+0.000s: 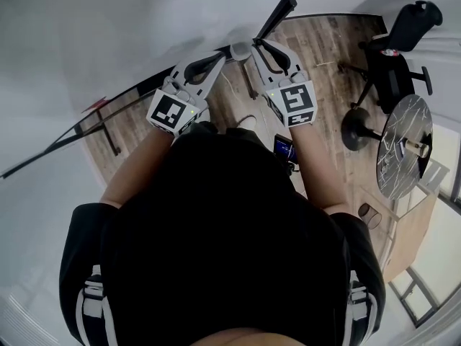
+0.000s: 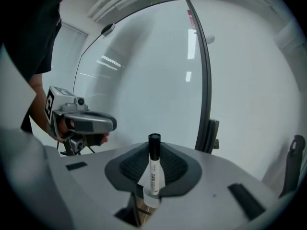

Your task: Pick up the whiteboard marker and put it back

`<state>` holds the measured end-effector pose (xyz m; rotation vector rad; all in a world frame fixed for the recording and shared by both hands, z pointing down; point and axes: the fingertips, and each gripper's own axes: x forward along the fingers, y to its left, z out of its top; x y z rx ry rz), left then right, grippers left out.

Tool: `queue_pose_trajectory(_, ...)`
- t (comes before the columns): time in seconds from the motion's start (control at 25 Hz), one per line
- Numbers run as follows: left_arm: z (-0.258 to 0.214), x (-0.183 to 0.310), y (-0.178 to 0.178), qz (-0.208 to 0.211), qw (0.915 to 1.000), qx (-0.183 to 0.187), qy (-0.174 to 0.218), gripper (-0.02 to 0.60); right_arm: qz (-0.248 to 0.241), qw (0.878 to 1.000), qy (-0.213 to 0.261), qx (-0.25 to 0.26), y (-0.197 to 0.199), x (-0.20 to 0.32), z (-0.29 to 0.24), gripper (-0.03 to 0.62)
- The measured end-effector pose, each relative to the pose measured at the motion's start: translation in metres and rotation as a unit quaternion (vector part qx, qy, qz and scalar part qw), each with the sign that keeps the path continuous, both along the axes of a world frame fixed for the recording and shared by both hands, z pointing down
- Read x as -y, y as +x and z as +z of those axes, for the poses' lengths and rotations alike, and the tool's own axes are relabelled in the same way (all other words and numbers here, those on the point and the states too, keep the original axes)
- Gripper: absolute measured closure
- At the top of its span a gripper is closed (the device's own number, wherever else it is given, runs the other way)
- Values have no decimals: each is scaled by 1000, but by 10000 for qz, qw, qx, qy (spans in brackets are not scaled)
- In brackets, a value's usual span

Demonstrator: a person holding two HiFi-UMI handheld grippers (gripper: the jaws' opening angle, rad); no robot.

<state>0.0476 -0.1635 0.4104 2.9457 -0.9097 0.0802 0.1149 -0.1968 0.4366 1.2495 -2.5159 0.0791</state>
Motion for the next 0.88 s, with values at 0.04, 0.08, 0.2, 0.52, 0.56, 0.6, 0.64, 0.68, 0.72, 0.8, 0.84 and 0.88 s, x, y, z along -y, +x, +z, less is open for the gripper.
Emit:
queue_pose_trajectory(0.04,-1,-1,1,5,10000,-3,9,578,5,10000,40,65,1,-3,-7,526)
queue_pose_trajectory(0.08,-2,-1,2,13,10000,-2,15,578,11,9999,80,125,3,-6,-14,526)
queue_pose_trajectory(0.2,-4,-4,4,60,10000,17,40,578,31,9995,177,273,7,-15,-30,526)
queue_pose_trajectory(0.52,-8,-16,19,299,9995,72,66,578,-49,9986,127,515,19,-38,-40,526)
queue_pose_trajectory(0.56,-9,-17,20,325,9994,69,70,578,-70,9986,117,517,18,-40,-40,526)
queue_pose_trajectory(0.6,-10,-18,22,351,9993,69,78,578,-99,9986,109,515,18,-43,-40,526)
queue_pose_trajectory(0.64,-10,-19,23,378,9992,78,93,578,-129,9986,104,506,17,-45,-40,526)
queue_pose_trajectory(0.68,-10,-20,25,401,9991,91,113,578,-153,9986,101,495,17,-47,-39,526)
queue_pose_trajectory(0.72,-10,-21,26,426,9989,108,133,578,-162,9986,100,490,17,-49,-38,526)
queue_pose_trajectory(0.8,-8,-23,29,481,9986,148,161,578,-160,9985,100,506,19,-52,-35,526)
queue_pose_trajectory(0.84,-8,-24,31,493,9985,149,160,578,-160,9985,99,522,19,-53,-35,526)
queue_pose_trajectory(0.88,-9,-25,31,496,9986,144,151,578,-162,9984,98,539,19,-54,-35,526)
